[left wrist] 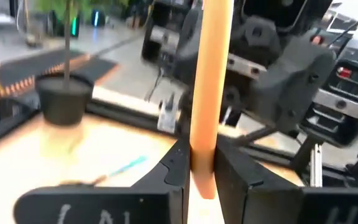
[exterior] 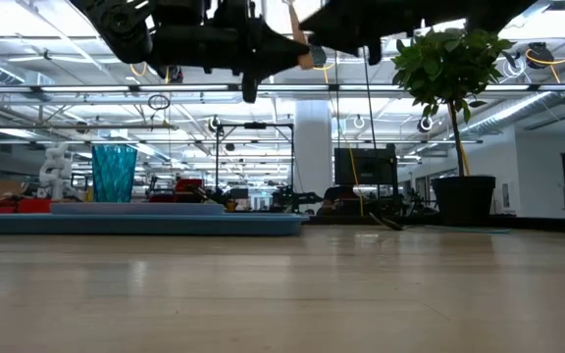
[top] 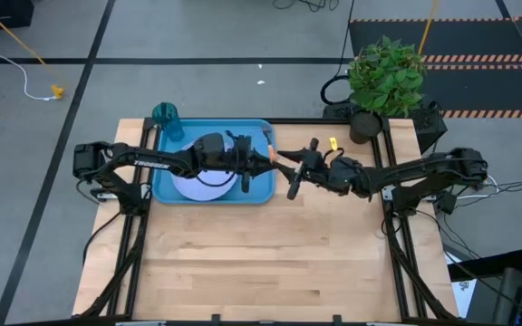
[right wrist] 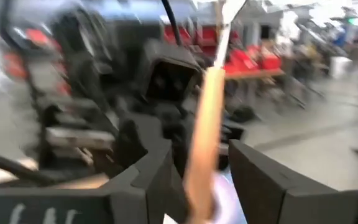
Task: Pick and place plate/cup/fork/spoon on tray
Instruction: Put the orange fork on the blue tray to the right of the violet plate
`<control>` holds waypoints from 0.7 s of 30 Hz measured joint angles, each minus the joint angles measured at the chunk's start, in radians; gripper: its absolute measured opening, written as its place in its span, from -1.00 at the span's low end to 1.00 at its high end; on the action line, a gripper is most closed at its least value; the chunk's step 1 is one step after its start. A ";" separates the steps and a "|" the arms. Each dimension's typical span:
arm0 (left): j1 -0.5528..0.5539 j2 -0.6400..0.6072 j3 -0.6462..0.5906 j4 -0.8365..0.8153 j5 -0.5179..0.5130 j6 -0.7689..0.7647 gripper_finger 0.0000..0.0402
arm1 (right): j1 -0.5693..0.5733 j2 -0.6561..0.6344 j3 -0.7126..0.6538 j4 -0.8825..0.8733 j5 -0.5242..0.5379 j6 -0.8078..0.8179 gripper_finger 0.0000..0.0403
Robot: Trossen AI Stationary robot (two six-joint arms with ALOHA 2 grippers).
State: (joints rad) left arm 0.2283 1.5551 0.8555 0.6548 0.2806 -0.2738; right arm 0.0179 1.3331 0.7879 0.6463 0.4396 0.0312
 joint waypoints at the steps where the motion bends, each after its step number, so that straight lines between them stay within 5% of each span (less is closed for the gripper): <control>1: 0.001 0.000 0.000 -0.029 0.001 -0.003 -0.75 | 0.007 -0.015 0.000 -0.053 0.029 -0.003 -0.21; 12: 0.000 0.000 0.000 -0.420 -0.019 -0.153 -0.73 | 0.078 -0.120 -0.003 -0.579 0.085 -0.008 -0.15; 21: 0.009 0.020 -0.002 -0.581 -0.038 -0.359 -0.75 | 0.133 -0.121 -0.214 -0.249 0.042 -0.036 -0.15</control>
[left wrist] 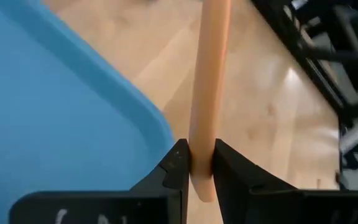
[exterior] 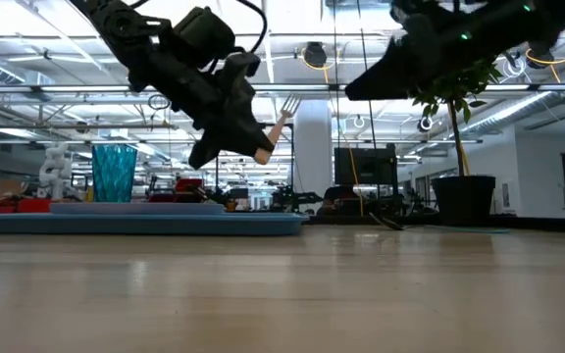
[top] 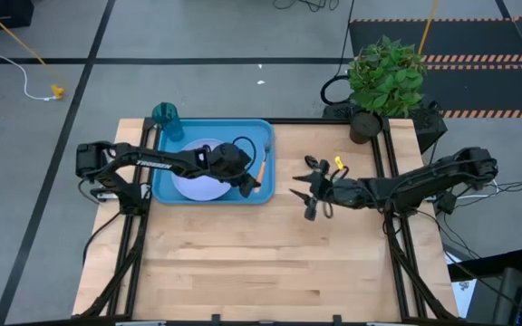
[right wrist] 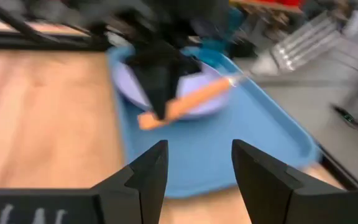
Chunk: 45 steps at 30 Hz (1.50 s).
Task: Pick and place plate/cup/fork/spoon on tray
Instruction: Put the orange fork on the blue tray to the right of the violet plate
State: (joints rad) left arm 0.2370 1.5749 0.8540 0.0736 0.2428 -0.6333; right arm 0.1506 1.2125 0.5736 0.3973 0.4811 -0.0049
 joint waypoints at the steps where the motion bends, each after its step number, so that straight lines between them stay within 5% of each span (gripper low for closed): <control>1: 0.003 0.008 0.001 0.008 -0.014 -0.020 -0.74 | 0.004 0.000 -0.031 0.057 -0.029 -0.021 -0.15; 10: 0.017 0.077 -0.056 0.015 -0.007 -0.327 -0.75 | 0.032 -0.007 -0.238 0.443 -0.150 -0.064 -0.15; 26: 0.117 0.086 -0.060 -0.041 0.170 -0.597 -0.73 | 0.035 -0.021 -0.350 0.474 -0.310 -0.113 -0.15; 45: 0.195 0.091 -0.059 -0.205 0.315 -0.516 -0.72 | 0.035 -0.021 -0.375 0.474 -0.356 -0.139 -0.15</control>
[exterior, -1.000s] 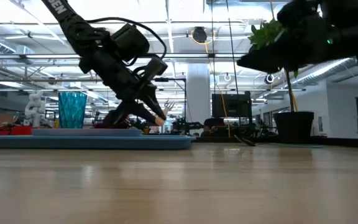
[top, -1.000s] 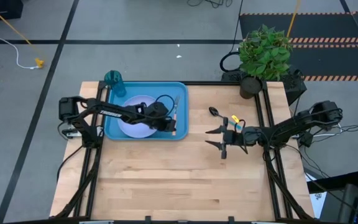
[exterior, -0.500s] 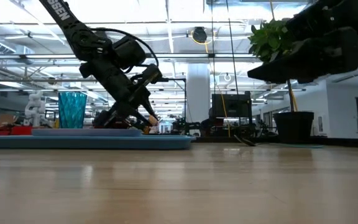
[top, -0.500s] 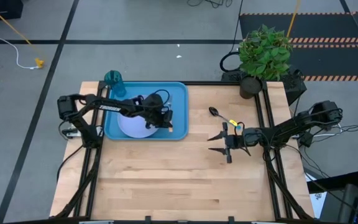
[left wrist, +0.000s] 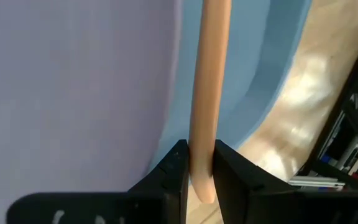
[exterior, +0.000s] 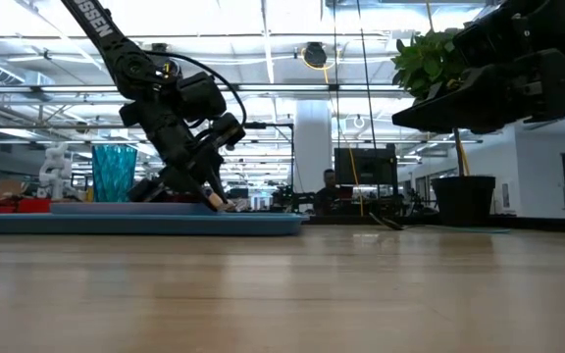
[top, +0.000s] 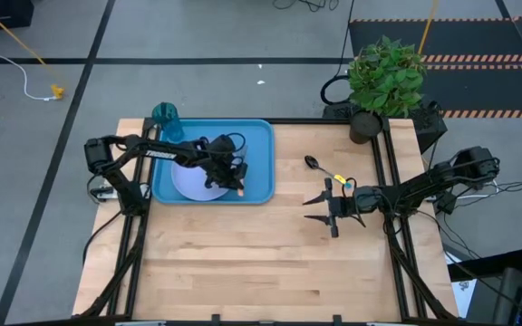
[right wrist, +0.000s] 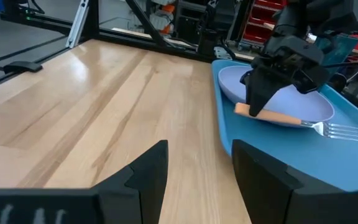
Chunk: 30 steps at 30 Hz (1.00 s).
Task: Pick and place plate/cup/fork/spoon on tray
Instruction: Put the orange fork on the blue tray to the right of the violet plate
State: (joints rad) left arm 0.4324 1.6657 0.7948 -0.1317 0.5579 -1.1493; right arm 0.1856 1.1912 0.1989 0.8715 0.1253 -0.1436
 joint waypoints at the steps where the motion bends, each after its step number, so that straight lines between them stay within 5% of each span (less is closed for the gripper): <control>1: 0.001 0.000 0.000 -0.001 0.000 0.004 -0.72 | 0.000 0.000 0.000 0.000 0.000 0.000 -0.15; 17: 0.011 0.046 0.001 0.011 0.007 0.046 -0.30 | 0.000 0.000 0.000 0.030 0.000 0.022 -0.15; 30: 0.018 0.010 0.048 0.011 0.043 0.085 -0.28 | 0.000 0.000 0.000 0.030 0.000 0.051 -0.15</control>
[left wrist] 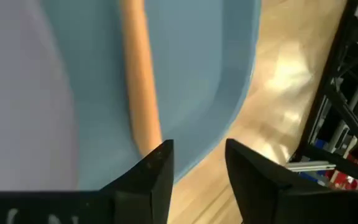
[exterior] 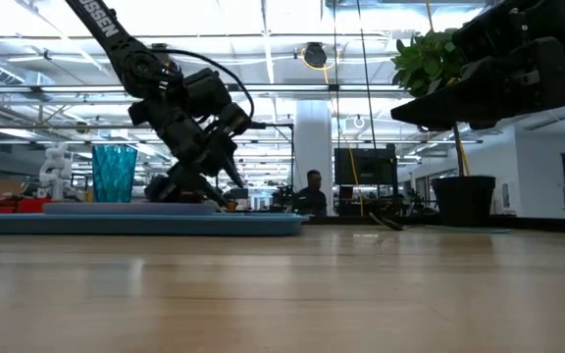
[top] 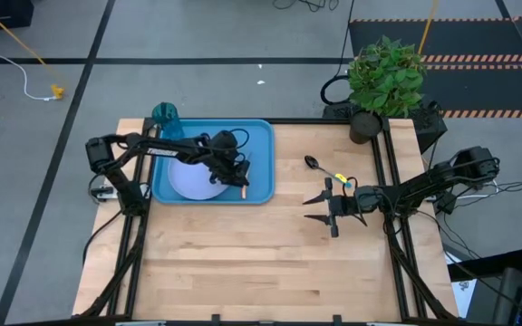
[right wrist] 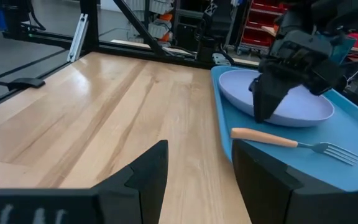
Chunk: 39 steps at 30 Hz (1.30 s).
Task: Pick and place plate/cup/fork/spoon on tray
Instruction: Put the orange fork on the blue tray to the right of the violet plate
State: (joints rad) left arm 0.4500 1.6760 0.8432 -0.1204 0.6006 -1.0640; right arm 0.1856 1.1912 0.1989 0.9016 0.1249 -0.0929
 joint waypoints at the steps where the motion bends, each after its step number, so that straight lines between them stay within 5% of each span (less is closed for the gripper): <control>1: 0.002 -0.011 0.005 -0.025 0.000 0.007 -0.28 | 0.000 0.000 0.000 0.000 0.000 0.002 -0.15; 9: -0.007 -0.087 0.065 -0.033 -0.077 0.053 -0.28 | 0.000 0.000 0.000 0.000 -0.005 0.021 -0.15; 22: -0.148 -0.047 0.348 -0.500 -0.760 0.276 -0.28 | 0.002 0.000 0.000 0.007 -0.026 0.055 -0.15; 32: -0.171 0.134 0.356 -0.366 -0.786 0.232 -0.28 | 0.002 0.000 0.000 0.000 -0.025 0.085 -0.15; 39: -0.176 0.244 0.383 -0.413 -0.820 0.214 -0.28 | 0.002 0.000 0.000 0.007 -0.023 0.085 -0.15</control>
State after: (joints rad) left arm 0.2740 1.9195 1.2263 -0.5332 -0.2197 -0.8498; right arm 0.1879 1.1915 0.1989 0.9085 0.1021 -0.0074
